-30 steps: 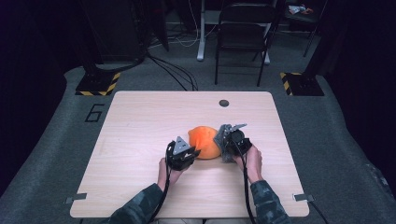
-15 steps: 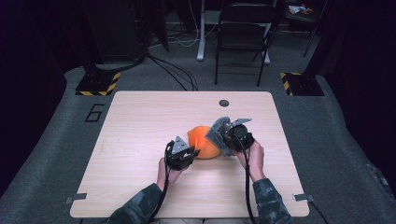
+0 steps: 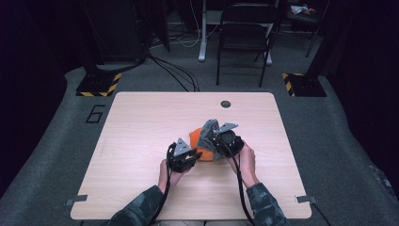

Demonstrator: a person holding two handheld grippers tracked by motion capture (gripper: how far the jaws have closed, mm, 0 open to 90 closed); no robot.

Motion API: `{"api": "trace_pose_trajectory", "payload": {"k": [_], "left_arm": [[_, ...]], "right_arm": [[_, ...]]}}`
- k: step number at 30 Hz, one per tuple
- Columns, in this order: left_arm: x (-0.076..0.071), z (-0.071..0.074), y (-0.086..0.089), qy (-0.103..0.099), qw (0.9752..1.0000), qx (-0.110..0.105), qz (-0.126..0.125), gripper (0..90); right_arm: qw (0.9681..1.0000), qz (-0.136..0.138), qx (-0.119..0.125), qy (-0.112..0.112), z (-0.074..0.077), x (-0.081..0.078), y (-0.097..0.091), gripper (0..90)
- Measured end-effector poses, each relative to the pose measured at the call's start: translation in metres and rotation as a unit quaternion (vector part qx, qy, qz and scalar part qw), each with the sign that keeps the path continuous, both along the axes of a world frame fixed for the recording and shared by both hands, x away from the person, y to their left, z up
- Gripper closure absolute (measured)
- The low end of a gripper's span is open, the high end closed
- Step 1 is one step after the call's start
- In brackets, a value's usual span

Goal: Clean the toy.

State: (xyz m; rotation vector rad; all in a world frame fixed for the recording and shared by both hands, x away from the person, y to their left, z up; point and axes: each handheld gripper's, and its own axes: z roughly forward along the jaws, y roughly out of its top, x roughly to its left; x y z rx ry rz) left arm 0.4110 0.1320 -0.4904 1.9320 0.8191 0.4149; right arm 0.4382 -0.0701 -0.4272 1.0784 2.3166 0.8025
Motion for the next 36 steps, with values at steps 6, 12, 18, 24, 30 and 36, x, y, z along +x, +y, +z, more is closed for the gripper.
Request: {"api": "trace_pose_trajectory", "payload": {"k": [6, 12, 18, 24, 30, 36], "left_arm": [[0.001, -0.001, 0.001, 0.004, 1.0, -0.008, 0.003, 75.1], [0.002, 0.0, 0.001, 0.001, 1.0, -0.003, 0.002, 75.0], [0.002, -0.002, 0.002, 0.005, 1.0, -0.007, 0.002, 74.9], [0.002, -0.002, 0.001, 0.005, 1.0, -0.005, 0.002, 74.7], [0.004, -0.003, 0.004, 0.004, 0.9999, -0.008, 0.012, 74.3], [0.006, -0.004, 0.006, 0.007, 0.9998, -0.01, 0.013, 74.0]], "right_arm": [[0.9995, -0.018, -0.004, 0.026, -0.004, 0.006, -0.01, 75.1], [0.9981, -0.04, -0.014, 0.044, -0.015, 0.013, -0.021, 75.1], [0.9966, -0.054, -0.015, 0.061, -0.034, 0.021, -0.031, 75.1], [0.9931, -0.069, -0.046, 0.083, -0.055, 0.024, -0.032, 75.0], [0.9912, -0.074, -0.035, 0.104, -0.045, 0.027, -0.039, 75.0], [0.9972, -0.053, 0.018, 0.05, 0.005, 0.013, -0.038, 75.0]]}}
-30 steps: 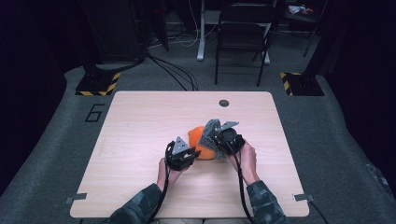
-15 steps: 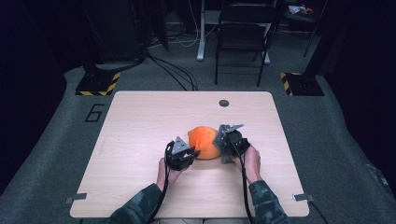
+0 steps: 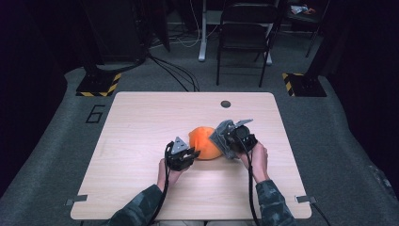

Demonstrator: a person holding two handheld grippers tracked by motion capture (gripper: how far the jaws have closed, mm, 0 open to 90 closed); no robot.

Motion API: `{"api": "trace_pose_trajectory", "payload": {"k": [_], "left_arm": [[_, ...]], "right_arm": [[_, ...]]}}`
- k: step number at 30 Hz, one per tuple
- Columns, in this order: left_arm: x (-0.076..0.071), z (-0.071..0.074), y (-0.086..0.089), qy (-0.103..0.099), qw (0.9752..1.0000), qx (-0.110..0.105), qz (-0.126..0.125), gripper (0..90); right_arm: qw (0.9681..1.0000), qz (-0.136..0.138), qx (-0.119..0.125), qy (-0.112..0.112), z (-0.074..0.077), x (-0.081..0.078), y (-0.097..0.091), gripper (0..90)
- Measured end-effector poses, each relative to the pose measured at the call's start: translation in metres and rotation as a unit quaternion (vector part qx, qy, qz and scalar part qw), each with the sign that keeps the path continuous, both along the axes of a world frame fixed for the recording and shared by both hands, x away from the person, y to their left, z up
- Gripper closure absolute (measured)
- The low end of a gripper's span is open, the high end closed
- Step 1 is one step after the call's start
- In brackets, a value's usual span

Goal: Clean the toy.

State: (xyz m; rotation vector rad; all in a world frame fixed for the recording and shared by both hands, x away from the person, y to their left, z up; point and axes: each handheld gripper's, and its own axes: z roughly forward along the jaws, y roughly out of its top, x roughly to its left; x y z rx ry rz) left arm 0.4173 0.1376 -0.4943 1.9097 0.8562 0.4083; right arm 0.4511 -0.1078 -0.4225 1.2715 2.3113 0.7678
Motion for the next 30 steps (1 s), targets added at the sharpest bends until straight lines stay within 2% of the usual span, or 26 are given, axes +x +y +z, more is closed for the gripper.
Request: {"api": "trace_pose_trajectory", "payload": {"k": [2, 3, 5, 7, 8, 9, 12, 14, 17, 19, 21, 23, 25, 28, 30], "left_arm": [[-0.001, 0.0, 0.0, 0.002, 1.0, -0.002, 0.001, 73.9], [-0.001, -0.001, 0.0, 0.003, 1.0, -0.003, 0.002, 73.7], [-0.001, 0.0, 0.001, 0.005, 1.0, 0.003, 0.002, 70.9], [-0.002, 0.001, 0.0, -0.006, 0.9999, 0.012, 0.007, 61.7], [-0.003, 0.002, -0.001, -0.012, 0.9996, 0.022, 0.01, 56.0], [-0.004, 0.002, -0.002, -0.023, 0.999, 0.036, 0.013, 50.1], [-0.009, -0.001, -0.009, -0.046, 0.9963, 0.072, 0.013, 44.6], [-0.011, -0.004, -0.013, -0.062, 0.9932, 0.098, 0.015, 44.5], [-0.01, -0.009, -0.016, -0.071, 0.9906, 0.115, 0.019, 47.5], [-0.009, -0.012, -0.016, -0.066, 0.9913, 0.112, 0.019, 57.3], [-0.008, -0.012, -0.016, -0.069, 0.9917, 0.107, 0.017, 67.5], [-0.007, -0.012, -0.014, -0.062, 0.9934, 0.096, 0.015, 73.7], [-0.006, -0.008, -0.012, -0.053, 0.9952, 0.081, 0.011, 77.1], [-0.005, 0.003, -0.007, -0.042, 0.9974, 0.058, 0.011, 78.7], [-0.005, 0.01, -0.005, -0.037, 0.9984, 0.041, 0.012, 79.0]], "right_arm": [[0.9997, 0.023, 0.008, -0.004, 0.006, -0.005, 0.009, 75.0], [0.9995, 0.032, 0.002, -0.001, 0.004, -0.006, 0.015, 75.0], [0.9989, 0.04, -0.022, 0.006, -0.007, -0.006, 0.027, 75.0], [0.9978, 0.04, -0.051, -0.012, -0.019, -0.005, 0.033, 75.2], [0.9976, 0.039, -0.055, -0.016, -0.02, -0.005, 0.033, 75.2], [0.998, 0.037, -0.049, -0.017, -0.02, -0.005, 0.032, 75.2], [0.9992, 0.031, -0.024, -0.01, -0.021, -0.003, 0.026, 75.2], [0.9996, 0.026, -0.011, -0.004, -0.022, -0.001, 0.024, 75.2], [0.9996, 0.028, -0.008, -0.006, -0.022, 0.0, 0.023, 75.1], [0.9998, 0.02, -0.004, 0.001, -0.022, -0.002, 0.024, 75.1], [0.9996, 0.028, -0.004, -0.006, -0.023, -0.001, 0.023, 75.1], [0.9997, 0.025, 0.003, -0.002, -0.022, 0.0, 0.021, 75.0], [0.9996, 0.022, 0.017, 0.002, -0.018, 0.001, 0.018, 75.0], [0.9995, 0.015, 0.026, -0.005, -0.007, -0.001, 0.015, 75.4], [0.9993, 0.019, 0.03, -0.016, 0.003, -0.004, 0.013, 75.4]]}}
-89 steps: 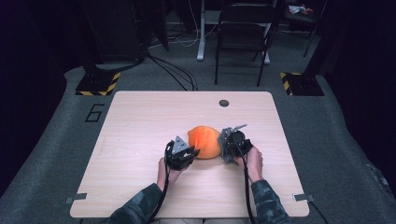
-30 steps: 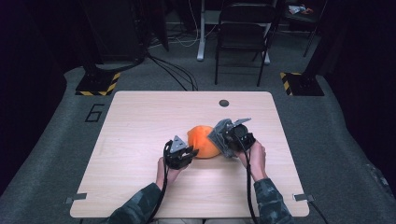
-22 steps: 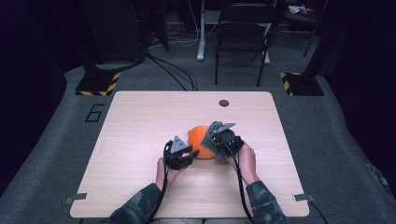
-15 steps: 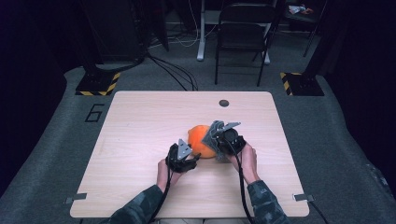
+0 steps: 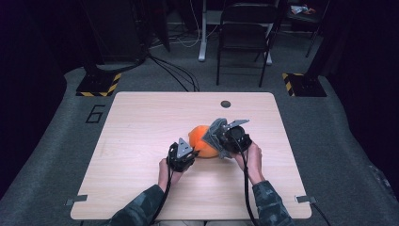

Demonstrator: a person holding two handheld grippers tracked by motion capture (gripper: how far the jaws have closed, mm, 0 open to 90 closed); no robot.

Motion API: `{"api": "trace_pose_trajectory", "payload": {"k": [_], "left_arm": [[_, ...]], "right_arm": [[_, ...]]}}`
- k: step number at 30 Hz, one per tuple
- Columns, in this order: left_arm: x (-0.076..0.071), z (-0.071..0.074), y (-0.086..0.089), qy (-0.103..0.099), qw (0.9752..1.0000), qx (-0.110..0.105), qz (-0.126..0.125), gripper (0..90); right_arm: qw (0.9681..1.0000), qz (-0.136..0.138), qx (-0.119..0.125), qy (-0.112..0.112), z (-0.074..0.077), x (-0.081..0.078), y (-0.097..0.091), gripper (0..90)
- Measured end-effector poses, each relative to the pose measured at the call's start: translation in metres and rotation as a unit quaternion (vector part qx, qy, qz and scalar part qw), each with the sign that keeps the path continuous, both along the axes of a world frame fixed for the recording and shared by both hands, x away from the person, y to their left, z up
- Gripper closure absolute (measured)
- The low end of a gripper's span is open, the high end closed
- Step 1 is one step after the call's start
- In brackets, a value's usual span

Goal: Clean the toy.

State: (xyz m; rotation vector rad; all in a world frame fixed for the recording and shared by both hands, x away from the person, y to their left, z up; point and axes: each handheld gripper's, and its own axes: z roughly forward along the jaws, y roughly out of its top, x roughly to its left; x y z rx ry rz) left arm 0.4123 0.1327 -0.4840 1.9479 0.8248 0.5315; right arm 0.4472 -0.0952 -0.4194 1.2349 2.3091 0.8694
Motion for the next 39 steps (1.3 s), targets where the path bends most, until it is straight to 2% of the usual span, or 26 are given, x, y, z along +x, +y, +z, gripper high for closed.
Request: {"api": "trace_pose_trajectory", "payload": {"k": [4, 7, 9, 12, 14, 15, 16, 17, 19, 24, 27, 30, 35, 37, 39], "left_arm": [[-0.004, 0.012, 0.001, 0.005, 0.9995, -0.03, -0.007, 79.0], [-0.008, 0.014, -0.001, 0.009, 0.9992, -0.037, -0.015, 78.9], [-0.01, 0.014, -0.005, 0.01, 0.9991, -0.036, -0.017, 78.8], [-0.009, 0.009, -0.008, 0.017, 0.9992, -0.03, -0.022, 78.6], [-0.008, 0.008, -0.008, 0.021, 0.999, -0.03, -0.026, 78.4], [-0.008, 0.007, -0.007, 0.019, 0.999, -0.031, -0.025, 78.2], [-0.008, 0.007, -0.006, 0.022, 0.999, -0.029, -0.026, 78.1], [-0.007, 0.006, -0.006, 0.022, 0.999, -0.03, -0.025, 77.9], [-0.007, 0.006, -0.005, 0.03, 0.9987, -0.031, -0.026, 77.7], [-0.006, 0.005, -0.005, 0.028, 0.9987, -0.037, -0.022, 77.2], [-0.005, 0.004, -0.003, 0.032, 0.9985, -0.038, -0.024, 77.1], [-0.004, 0.004, -0.002, 0.038, 0.9981, -0.041, -0.025, 76.8], [-0.003, 0.004, -0.003, 0.036, 0.998, -0.048, -0.023, 76.8], [-0.003, 0.004, -0.002, 0.037, 0.9979, -0.049, -0.023, 76.7], [-0.002, 0.003, 0.0, 0.038, 0.9975, -0.054, -0.025, 76.5]], "right_arm": [[0.9995, 0.01, 0.017, -0.024, 0.02, -0.011, 0.003, 75.4], [0.9987, 0.03, 0.015, -0.04, 0.027, -0.019, 0.014, 75.3], [0.9981, 0.046, -0.009, -0.041, 0.021, -0.022, 0.025, 75.1], [0.9961, 0.04, -0.062, -0.049, 0.007, -0.021, 0.035, 75.2], [0.9962, 0.037, -0.063, -0.047, 0.002, -0.019, 0.033, 75.2], [0.9972, 0.031, -0.057, -0.038, 0.002, -0.018, 0.031, 75.2], [0.9967, 0.038, -0.057, -0.042, 0.001, -0.015, 0.028, 75.3], [0.9976, 0.032, -0.05, -0.035, 0.0, -0.014, 0.027, 75.3], [0.9979, 0.029, -0.052, -0.025, -0.001, -0.011, 0.024, 75.3], [0.9972, 0.017, -0.073, 0.0, -0.006, -0.005, 0.014, 75.4], [0.9975, 0.003, -0.067, 0.023, -0.013, 0.0, 0.006, 75.5], [0.9973, -0.003, -0.066, 0.034, -0.02, 0.004, 0.001, 75.6], [0.9949, -0.022, -0.085, 0.05, -0.032, 0.008, -0.005, 75.6], [0.9932, -0.028, -0.095, 0.061, -0.041, 0.012, -0.008, 75.5], [0.9913, -0.038, -0.095, 0.083, -0.053, 0.016, -0.012, 75.5]]}}
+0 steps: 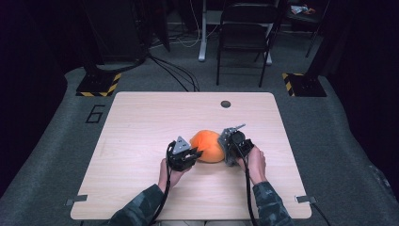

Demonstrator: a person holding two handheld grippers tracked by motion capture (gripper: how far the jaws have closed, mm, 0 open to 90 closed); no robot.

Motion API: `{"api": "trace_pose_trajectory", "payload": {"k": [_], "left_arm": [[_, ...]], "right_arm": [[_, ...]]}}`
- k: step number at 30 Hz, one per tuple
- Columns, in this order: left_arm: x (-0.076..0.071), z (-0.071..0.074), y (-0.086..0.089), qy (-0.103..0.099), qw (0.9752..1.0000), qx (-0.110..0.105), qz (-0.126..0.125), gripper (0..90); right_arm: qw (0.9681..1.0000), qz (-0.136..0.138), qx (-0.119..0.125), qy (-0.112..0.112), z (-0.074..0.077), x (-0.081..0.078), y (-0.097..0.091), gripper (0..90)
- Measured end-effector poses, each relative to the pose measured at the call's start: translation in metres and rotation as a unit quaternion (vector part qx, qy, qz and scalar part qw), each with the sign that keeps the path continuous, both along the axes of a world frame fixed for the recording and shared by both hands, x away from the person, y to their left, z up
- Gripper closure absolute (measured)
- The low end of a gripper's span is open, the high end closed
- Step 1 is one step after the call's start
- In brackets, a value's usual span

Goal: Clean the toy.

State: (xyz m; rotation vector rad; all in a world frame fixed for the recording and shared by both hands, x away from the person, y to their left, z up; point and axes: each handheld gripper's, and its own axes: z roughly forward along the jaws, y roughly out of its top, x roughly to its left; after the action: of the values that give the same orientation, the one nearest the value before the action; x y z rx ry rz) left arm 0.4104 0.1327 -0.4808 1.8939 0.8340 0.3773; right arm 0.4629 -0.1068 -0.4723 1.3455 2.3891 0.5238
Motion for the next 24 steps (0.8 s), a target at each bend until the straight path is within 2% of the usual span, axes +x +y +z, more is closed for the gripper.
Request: {"api": "trace_pose_trajectory", "payload": {"k": [2, 4, 5, 7, 8, 10, 14, 16, 17, 19, 20, 22, 23, 24], "left_arm": [[0.0, 0.0, 0.001, 0.003, 1.0, -0.004, 0.003, 76.3], [0.0, 0.0, 0.0, 0.001, 1.0, -0.006, 0.005, 76.3], [0.0, 0.0, 0.001, -0.001, 1.0, 0.0, 0.001, 76.4], [0.001, 0.0, 0.001, -0.001, 1.0, -0.005, 0.003, 76.3], [0.0, 0.0, 0.0, 0.003, 1.0, -0.008, 0.003, 76.3], [-0.001, 0.0, -0.001, 0.0, 1.0, -0.005, 0.002, 76.3], [-0.003, 0.001, -0.003, -0.006, 1.0, -0.004, 0.0, 76.3], [-0.003, 0.001, -0.004, -0.007, 1.0, -0.004, -0.002, 76.3], [-0.004, 0.0, -0.005, -0.007, 1.0, -0.005, -0.005, 76.3], [-0.005, 0.0, -0.005, -0.007, 0.9999, -0.005, -0.007, 76.3], [-0.005, -0.001, -0.005, -0.005, 1.0, -0.005, -0.006, 76.3], [-0.005, -0.001, -0.004, -0.003, 1.0, 0.0, -0.007, 76.3], [-0.004, -0.001, -0.005, -0.005, 1.0, 0.002, -0.005, 76.3], [-0.004, -0.001, -0.005, -0.005, 1.0, 0.001, -0.005, 76.3]], "right_arm": [[0.9999, 0.001, 0.004, 0.016, -0.011, 0.003, -0.003, 75.5], [0.9998, 0.0, 0.006, 0.019, -0.009, 0.004, -0.005, 75.5], [0.9998, 0.001, 0.0, 0.019, -0.005, 0.004, -0.005, 75.5], [0.9999, -0.008, -0.002, 0.006, 0.007, 0.002, -0.007, 75.7], [0.9999, -0.007, 0.007, -0.002, 0.016, 0.001, -0.008, 75.7], [0.9993, -0.006, 0.031, -0.021, 0.031, -0.003, -0.008, 75.7], [0.9955, 0.031, 0.06, -0.067, 0.061, -0.018, 0.007, 75.7], [0.9924, 0.058, 0.062, -0.089, 0.07, -0.026, 0.018, 75.6], [0.9902, 0.067, 0.071, -0.1, 0.073, -0.03, 0.023, 75.6], [0.9882, 0.081, 0.067, -0.112, 0.073, -0.034, 0.033, 75.4], [0.9881, 0.079, 0.064, -0.116, 0.07, -0.035, 0.038, 75.4], [0.9895, 0.075, 0.04, -0.116, 0.06, -0.033, 0.044, 75.4], [0.9903, 0.072, 0.037, -0.113, 0.056, -0.033, 0.044, 75.5], [0.9896, 0.074, 0.042, -0.116, 0.054, -0.031, 0.043, 75.5]]}}
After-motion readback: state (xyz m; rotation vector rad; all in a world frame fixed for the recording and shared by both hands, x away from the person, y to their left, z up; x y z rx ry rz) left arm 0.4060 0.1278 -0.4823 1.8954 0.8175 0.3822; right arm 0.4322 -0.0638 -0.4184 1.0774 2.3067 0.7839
